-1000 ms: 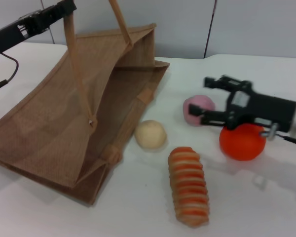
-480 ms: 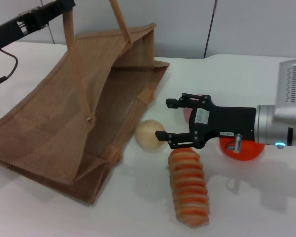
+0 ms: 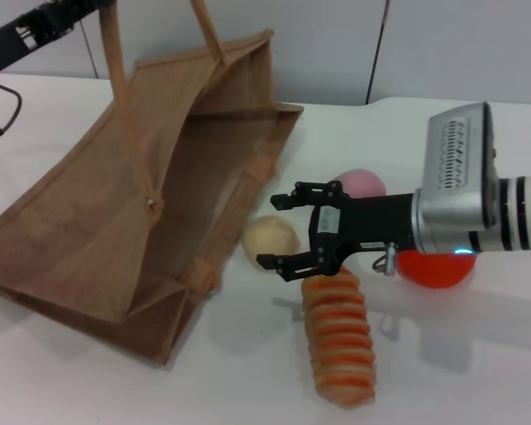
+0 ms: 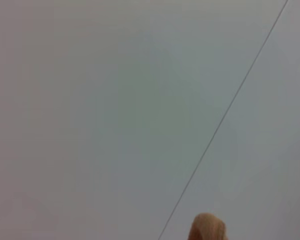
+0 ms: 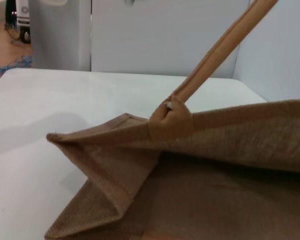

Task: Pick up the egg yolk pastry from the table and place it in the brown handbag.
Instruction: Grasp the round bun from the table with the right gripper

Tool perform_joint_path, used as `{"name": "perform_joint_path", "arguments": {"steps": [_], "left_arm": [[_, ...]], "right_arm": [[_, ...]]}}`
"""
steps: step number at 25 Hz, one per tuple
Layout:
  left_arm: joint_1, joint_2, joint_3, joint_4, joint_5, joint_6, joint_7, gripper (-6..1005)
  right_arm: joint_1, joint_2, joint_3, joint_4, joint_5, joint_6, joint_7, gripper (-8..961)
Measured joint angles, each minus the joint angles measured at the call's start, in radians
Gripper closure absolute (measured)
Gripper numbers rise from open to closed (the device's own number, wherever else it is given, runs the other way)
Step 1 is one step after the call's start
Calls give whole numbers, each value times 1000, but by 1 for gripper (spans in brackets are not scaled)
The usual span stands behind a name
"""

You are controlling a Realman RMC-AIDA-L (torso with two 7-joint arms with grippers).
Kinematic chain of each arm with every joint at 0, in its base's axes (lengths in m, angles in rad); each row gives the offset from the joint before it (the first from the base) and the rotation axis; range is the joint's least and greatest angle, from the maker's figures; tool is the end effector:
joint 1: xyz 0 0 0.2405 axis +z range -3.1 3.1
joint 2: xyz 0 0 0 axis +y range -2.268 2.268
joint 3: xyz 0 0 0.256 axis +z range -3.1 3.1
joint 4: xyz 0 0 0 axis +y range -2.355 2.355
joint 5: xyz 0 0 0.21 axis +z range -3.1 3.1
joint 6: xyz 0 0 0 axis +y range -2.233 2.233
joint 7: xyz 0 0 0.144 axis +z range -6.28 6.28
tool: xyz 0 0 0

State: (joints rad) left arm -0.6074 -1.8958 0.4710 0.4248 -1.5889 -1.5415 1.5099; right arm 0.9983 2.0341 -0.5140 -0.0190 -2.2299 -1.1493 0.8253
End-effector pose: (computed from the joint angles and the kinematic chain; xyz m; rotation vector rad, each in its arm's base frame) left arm -0.2576 0.3854 0.1115 -2.1285 -0.9225 -1.3648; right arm 0.1820 0.3809 -0.0991 -2.9061 -0.0178 0.4474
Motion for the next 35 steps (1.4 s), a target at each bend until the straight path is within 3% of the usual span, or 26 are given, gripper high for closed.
{"name": "perform_joint_path", "arguments": {"steps": [4,17,35], "left_arm": [[-1,13,-3,0,-1,-2,-17,878],[-12,18,-14,1,-1,-2,-30,879],[-17,18,-14,0,0,-2,-33,878]], "right_arm": [[26,0,-2,19,-18,20,0,77],[121,2,-11,108,-39,171,1,77],[150,6,-5,177,-39,402,10,77]]}}
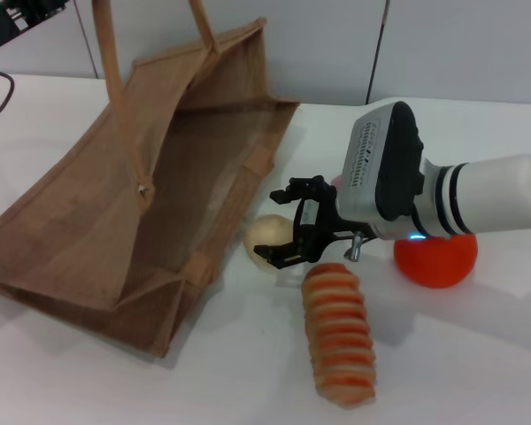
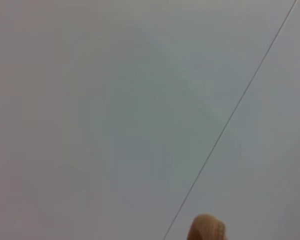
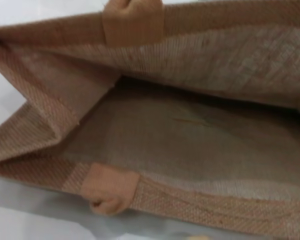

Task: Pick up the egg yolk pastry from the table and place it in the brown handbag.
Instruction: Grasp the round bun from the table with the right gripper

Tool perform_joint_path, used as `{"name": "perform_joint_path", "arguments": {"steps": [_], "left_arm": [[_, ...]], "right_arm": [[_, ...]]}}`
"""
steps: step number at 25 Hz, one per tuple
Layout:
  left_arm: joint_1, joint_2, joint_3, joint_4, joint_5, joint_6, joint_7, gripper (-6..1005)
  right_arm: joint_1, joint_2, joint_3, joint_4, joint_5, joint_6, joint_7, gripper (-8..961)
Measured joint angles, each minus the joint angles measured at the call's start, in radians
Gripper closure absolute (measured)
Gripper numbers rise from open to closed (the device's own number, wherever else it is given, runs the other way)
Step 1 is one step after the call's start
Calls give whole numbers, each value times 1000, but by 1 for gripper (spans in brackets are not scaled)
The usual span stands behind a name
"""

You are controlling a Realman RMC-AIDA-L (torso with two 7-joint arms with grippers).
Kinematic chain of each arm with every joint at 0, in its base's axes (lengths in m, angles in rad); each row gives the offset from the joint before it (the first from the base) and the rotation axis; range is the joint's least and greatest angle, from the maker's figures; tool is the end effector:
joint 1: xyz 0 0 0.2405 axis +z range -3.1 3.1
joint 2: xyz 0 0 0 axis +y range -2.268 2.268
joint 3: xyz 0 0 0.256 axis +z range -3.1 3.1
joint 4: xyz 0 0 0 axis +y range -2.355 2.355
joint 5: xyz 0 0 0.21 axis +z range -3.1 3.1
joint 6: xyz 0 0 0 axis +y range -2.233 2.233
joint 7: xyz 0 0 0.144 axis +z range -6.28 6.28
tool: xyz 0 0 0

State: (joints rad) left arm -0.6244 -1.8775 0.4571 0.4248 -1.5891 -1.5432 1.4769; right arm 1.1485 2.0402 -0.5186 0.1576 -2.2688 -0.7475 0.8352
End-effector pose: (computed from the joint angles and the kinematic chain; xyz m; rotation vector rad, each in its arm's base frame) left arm -0.2534 0.3911 0.1216 -2.1210 -0.9272 -1.3836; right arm 0.1701 0.4024 -0.1315 -2.8292 -0.0232 0.0858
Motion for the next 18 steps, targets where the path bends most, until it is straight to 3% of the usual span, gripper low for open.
{"name": "perform_joint_path", "arguments": {"steps": [12,18], "left_arm": [[0,0,0,0,0,0,0,879],[0,0,0,0,0,0,-1,878]], "right_arm": [[3,-1,-8,17,-1,23,11,77],[2,-2,-7,17,-19,24,19,156]]}}
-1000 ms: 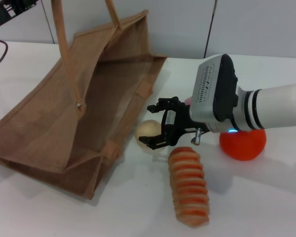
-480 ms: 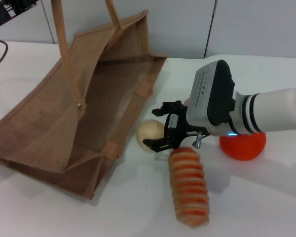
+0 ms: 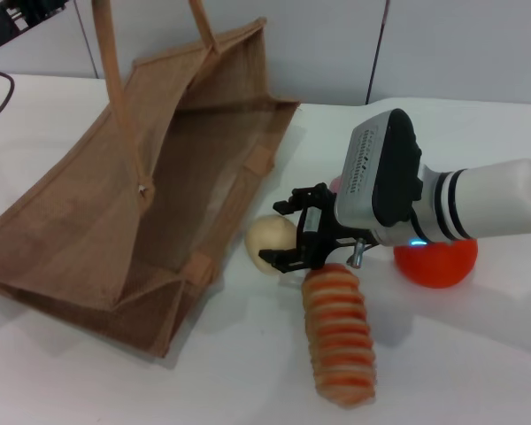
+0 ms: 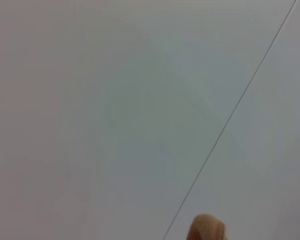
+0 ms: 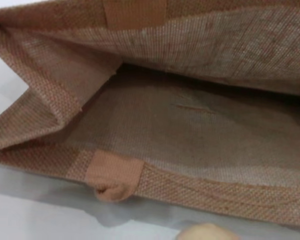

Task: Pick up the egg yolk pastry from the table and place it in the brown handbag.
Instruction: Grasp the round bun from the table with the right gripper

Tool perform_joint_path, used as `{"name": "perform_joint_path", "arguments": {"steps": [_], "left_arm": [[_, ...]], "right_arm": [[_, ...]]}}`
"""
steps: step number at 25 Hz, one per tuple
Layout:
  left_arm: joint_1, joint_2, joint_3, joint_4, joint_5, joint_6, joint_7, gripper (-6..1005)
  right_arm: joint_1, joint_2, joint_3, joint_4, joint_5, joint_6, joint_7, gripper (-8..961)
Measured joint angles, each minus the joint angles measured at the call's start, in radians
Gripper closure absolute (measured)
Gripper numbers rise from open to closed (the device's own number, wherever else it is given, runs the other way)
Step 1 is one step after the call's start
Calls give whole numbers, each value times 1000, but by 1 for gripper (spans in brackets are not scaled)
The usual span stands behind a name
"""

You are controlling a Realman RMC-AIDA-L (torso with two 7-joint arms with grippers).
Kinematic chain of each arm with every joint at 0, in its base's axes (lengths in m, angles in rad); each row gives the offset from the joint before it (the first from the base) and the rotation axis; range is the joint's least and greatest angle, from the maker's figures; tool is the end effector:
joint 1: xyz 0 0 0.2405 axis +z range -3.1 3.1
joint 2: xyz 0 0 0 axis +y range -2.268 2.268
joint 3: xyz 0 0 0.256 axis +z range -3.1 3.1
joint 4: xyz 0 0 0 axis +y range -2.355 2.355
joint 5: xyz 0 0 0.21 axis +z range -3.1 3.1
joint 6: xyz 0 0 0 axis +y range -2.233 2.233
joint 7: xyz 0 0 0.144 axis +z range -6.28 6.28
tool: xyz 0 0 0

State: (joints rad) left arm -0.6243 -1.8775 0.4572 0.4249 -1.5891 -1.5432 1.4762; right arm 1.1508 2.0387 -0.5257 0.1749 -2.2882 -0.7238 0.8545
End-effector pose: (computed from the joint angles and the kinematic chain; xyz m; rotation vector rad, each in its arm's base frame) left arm -0.2535 0.3911 0.1216 -2.1209 -0.9281 -1.3838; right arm 0.1748 0.3997 -0.1338 -2.8376 -0.0076 0.0453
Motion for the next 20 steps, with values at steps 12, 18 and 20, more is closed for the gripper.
{"name": "perform_joint_path", "arguments": {"steps": [12,18,20], "left_arm": [[3,0,0,0,0,1,-1,879],[3,0,0,0,0,1,-1,879],[4,0,0,0,0,1,-1,879]], "right_arm": [[7,0,9,0,-48,1,36,244],[7,1,9,0,-48,-3,33,284],[7,1,9,0,-48,-4,33,294]]}}
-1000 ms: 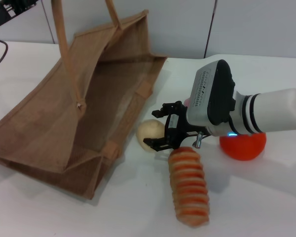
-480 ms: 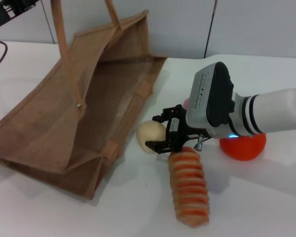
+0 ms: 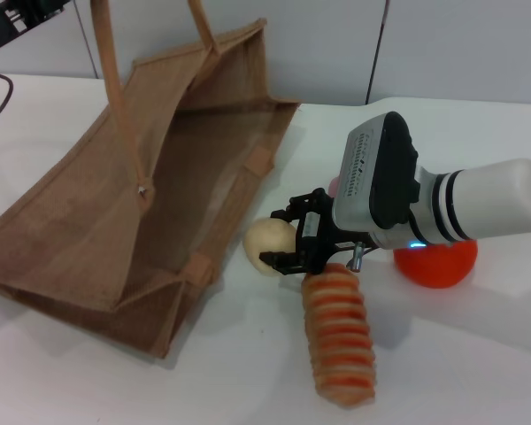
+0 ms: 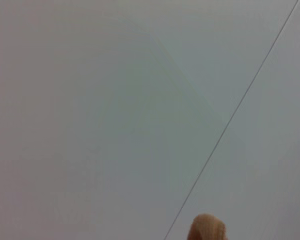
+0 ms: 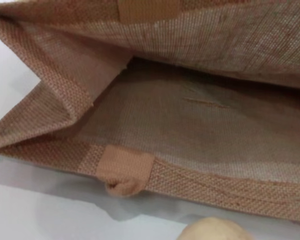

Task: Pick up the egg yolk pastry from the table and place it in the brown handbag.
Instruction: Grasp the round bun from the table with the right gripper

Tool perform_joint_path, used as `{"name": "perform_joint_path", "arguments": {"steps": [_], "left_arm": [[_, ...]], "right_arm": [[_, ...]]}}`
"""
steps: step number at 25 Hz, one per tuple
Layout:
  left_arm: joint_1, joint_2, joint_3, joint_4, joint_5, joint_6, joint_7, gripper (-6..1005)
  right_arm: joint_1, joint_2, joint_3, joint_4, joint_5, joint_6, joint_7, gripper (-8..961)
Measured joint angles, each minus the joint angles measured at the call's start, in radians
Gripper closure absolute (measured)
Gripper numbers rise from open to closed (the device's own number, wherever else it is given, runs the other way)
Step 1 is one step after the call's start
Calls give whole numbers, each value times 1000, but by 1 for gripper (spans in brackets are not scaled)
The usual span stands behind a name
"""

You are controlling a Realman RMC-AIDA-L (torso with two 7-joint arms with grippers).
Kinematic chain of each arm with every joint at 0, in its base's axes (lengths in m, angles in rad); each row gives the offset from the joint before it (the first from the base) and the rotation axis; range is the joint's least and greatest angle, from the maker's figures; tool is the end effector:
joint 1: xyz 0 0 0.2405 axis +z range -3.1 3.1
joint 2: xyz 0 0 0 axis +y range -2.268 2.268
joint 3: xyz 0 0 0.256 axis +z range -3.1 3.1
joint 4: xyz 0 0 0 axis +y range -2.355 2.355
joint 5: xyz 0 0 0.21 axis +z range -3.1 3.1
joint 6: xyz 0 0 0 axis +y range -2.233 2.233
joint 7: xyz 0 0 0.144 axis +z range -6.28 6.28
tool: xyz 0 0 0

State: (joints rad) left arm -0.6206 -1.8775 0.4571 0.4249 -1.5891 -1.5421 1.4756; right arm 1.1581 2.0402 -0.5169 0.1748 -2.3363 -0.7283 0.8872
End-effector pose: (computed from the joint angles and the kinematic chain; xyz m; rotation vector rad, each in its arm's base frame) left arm -0.2550 0.3902 0.1216 -2.1170 -0.9327 -1.3816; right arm 0.1736 0.3977 -0.1355 -2.8598 -0.0114 0.0258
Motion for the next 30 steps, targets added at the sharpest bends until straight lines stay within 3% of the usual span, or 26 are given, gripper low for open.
{"name": "perform_joint_path", "arguments": {"steps": [17,30], "left_arm": [[4,0,0,0,0,2,0,878],[0,1,12,-9,10,1,5,879]], "right_arm": [[-1,-1,4,-6,7,-37,-3,360],[-80,-8,133,-101,11,-184,-39,424]]}}
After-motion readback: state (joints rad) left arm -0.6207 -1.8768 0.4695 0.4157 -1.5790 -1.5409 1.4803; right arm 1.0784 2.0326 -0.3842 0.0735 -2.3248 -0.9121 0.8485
